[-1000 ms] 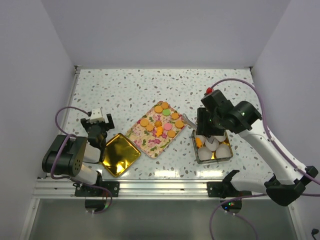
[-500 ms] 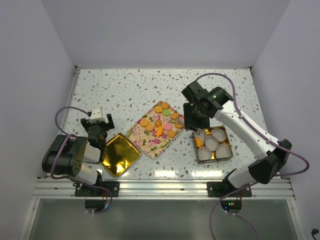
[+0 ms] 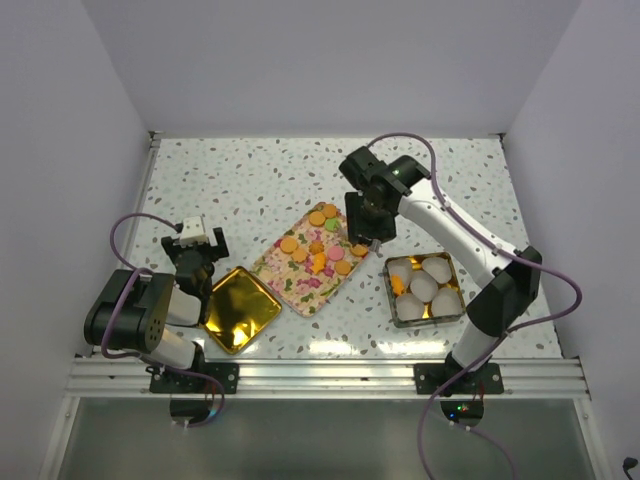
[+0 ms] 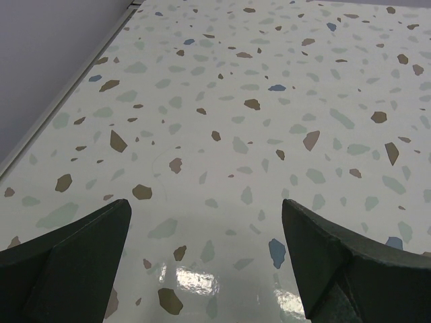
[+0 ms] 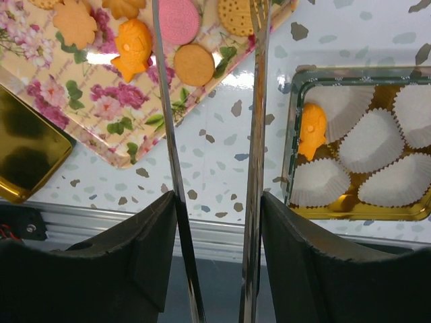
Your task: Pack the cookies
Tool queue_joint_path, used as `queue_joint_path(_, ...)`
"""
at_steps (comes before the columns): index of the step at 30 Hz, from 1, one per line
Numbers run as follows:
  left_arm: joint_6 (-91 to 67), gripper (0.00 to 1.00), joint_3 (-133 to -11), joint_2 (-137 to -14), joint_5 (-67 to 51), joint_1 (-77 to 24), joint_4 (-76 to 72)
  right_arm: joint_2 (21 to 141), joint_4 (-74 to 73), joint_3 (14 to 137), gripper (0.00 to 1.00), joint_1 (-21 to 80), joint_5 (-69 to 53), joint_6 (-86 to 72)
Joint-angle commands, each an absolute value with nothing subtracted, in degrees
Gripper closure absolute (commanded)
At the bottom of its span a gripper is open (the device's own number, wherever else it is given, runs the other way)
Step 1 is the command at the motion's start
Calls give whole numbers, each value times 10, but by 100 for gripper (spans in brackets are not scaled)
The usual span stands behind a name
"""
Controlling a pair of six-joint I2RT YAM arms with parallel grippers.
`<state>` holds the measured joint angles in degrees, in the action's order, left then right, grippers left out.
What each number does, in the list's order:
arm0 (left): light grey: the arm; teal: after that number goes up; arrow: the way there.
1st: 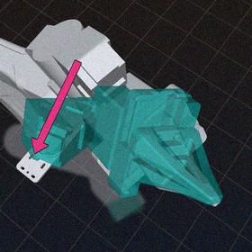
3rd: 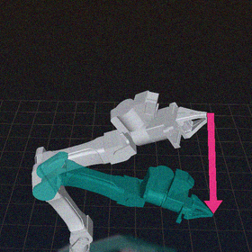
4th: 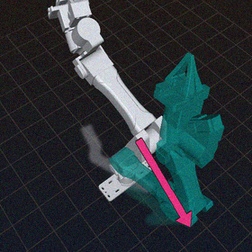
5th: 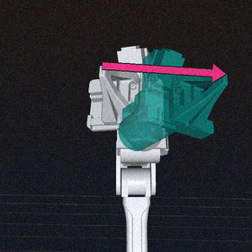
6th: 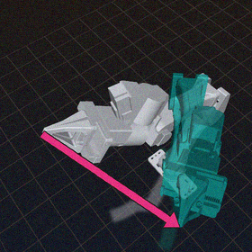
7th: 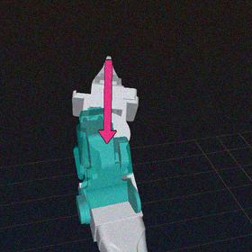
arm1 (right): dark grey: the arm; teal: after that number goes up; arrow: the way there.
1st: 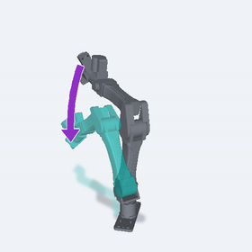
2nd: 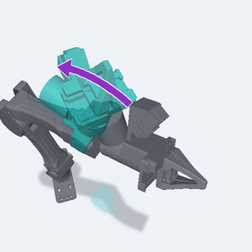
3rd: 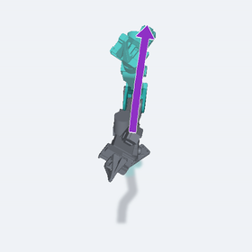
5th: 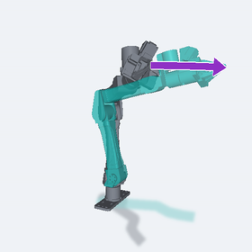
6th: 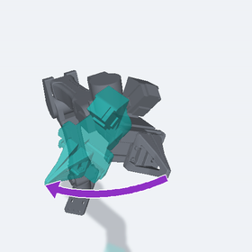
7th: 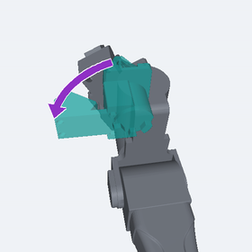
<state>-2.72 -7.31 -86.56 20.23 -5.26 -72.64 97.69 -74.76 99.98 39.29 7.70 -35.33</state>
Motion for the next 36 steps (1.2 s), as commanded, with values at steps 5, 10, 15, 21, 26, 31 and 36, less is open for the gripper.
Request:
queue_joint_path(5,-19,0,-84,-867,216,-53,-802,987,-746,1069,47,391,75,-319)
queue_joint_path(10,-18,0,-84,-867,216,-53,-802,960,-743,1049,47,391,88,-304)
queue_joint_path(15,-19,0,-84,-867,215,-53,-802,893,-717,991,48,391,73,-300)
queue_joint_path(21,-19,0,-84,-867,216,-53,-802,818,-704,928,48,390,73,-279)
queue_joint_path(26,-18,0,-84,-867,216,-53,-802,777,-692,897,48,391,58,-267)
queue_joint_path(31,-19,0,-84,-867,216,-53,-802,744,-687,869,49,390,51,-258)
queue_joint_path(36,-18,0,-84,-867,215,-53,-802,727,-693,861,49,391,52,-257)
